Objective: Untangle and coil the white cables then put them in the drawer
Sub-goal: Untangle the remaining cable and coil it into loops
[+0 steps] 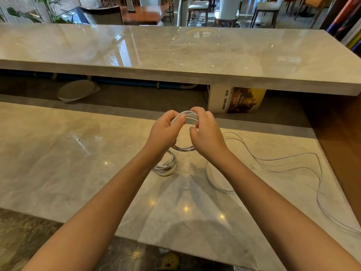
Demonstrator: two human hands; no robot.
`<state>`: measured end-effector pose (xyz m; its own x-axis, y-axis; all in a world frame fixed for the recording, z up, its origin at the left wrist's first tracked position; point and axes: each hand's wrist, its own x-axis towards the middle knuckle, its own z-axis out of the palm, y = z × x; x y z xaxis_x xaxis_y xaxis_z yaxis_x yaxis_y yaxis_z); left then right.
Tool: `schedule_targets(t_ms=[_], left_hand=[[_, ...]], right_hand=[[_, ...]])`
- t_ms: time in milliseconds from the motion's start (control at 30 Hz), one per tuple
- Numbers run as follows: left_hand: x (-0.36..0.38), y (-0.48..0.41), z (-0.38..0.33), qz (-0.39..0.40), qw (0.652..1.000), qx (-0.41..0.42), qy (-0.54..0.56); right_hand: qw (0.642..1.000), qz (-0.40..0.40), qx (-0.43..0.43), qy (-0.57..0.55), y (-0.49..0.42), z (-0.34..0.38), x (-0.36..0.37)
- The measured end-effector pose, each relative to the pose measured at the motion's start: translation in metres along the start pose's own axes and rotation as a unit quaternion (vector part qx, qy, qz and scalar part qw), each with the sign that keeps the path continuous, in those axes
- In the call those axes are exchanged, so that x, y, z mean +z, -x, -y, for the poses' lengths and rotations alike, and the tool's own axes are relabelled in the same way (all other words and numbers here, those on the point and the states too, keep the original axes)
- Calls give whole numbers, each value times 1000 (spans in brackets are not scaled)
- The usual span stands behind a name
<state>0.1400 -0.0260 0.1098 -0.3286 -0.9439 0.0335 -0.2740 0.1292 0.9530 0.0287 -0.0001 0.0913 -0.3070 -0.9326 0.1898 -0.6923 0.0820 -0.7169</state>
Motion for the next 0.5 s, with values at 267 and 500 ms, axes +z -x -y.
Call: schedule_targets(t_ms=[267, 500], left_hand=[[-3, -1, 8, -57, 998, 32, 15], [-5, -2, 16, -143, 988, 33, 41]], right_hand=[[993, -32, -114, 23, -3, -14, 3], [991, 88, 45, -90, 4, -11, -5]])
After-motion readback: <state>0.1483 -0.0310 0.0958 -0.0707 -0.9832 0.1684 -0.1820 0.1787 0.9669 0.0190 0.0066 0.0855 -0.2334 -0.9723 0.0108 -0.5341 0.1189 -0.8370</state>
